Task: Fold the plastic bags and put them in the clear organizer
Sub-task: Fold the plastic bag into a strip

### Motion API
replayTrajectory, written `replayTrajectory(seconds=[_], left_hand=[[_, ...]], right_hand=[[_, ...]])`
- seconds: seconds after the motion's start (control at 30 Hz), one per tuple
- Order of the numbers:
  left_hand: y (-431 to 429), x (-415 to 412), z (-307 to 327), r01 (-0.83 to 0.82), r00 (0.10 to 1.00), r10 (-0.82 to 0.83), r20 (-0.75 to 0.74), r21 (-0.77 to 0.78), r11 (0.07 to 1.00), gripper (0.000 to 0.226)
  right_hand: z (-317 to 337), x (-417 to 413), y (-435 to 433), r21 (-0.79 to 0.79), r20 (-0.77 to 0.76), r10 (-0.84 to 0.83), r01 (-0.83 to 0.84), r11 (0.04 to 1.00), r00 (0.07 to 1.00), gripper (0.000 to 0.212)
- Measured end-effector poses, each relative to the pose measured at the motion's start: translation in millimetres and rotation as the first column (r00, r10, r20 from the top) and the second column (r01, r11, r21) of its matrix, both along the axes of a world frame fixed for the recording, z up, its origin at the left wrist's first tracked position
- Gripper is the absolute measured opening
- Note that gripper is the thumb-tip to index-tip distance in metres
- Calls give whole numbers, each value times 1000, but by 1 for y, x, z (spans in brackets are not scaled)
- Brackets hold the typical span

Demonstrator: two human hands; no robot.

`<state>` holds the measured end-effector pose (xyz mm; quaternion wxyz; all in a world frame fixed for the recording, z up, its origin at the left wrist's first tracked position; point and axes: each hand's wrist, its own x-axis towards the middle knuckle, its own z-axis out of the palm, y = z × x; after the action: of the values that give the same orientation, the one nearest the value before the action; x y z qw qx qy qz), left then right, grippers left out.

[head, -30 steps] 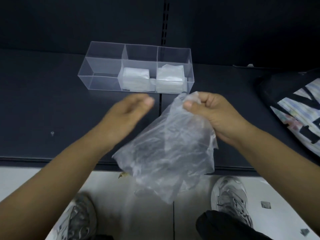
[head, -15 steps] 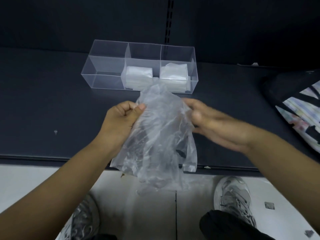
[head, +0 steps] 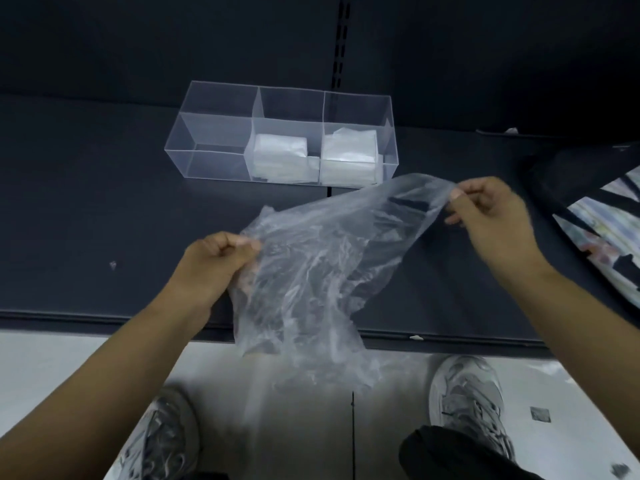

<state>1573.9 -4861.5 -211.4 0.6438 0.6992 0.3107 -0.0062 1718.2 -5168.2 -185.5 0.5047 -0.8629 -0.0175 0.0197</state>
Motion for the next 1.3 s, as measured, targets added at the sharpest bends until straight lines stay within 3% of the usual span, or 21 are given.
replayTrajectory(seconds=[0.07,0.13,0.23,0.3,0.37,0.47,0.53,0.7,0.77,0.87,1.0,1.1,1.2,1.3], left_hand=[[10,-7,1,216,966,-224,-129,-71,974,35],[20,-8,4,320,915,-349,-202,-164,933,55],[26,10,8,226,913,-333,-236,-388,894,71],[24,29,9,103,921,-265,-285,-477,873,70],[16,45,10,28,930,-195,-313,-468,883,56],[2,60,8,-67,946,-52,-320,-350,934,26],[0,63,6,-114,953,27,-301,-274,955,19],[9,57,-1,-115,957,55,-284,-200,973,31],[10,55,-1,-85,957,29,-288,-183,979,33],[9,53,-1,-93,961,38,-272,-193,977,32],[9,51,-2,-157,963,99,-249,-224,962,24],[14,51,-3,-246,951,185,-249,-240,939,20],[24,51,-5,-283,948,234,-213,-237,929,19],[33,49,-6,-261,961,224,-163,-266,928,19]], right_hand=[[-7,-5,3,100,-237,78,-56,993,968,34],[-10,-9,3,243,-456,199,-93,965,867,64],[-6,-4,2,433,-562,370,-119,894,740,81],[-4,1,3,523,-599,381,-16,852,704,80],[-3,3,4,562,-632,351,97,821,691,71],[-5,2,3,539,-584,312,70,840,750,40],[-5,1,1,509,-520,273,37,860,809,31],[1,2,5,394,-367,185,-28,919,911,12],[3,4,8,367,-327,182,-53,929,927,14],[4,7,14,303,-291,188,-96,948,938,23],[3,10,18,237,-234,111,-54,970,966,6],[7,15,11,320,-358,169,-49,946,918,12],[14,19,1,560,-560,363,18,828,745,18],[19,22,-5,622,-583,486,-27,782,652,29]])
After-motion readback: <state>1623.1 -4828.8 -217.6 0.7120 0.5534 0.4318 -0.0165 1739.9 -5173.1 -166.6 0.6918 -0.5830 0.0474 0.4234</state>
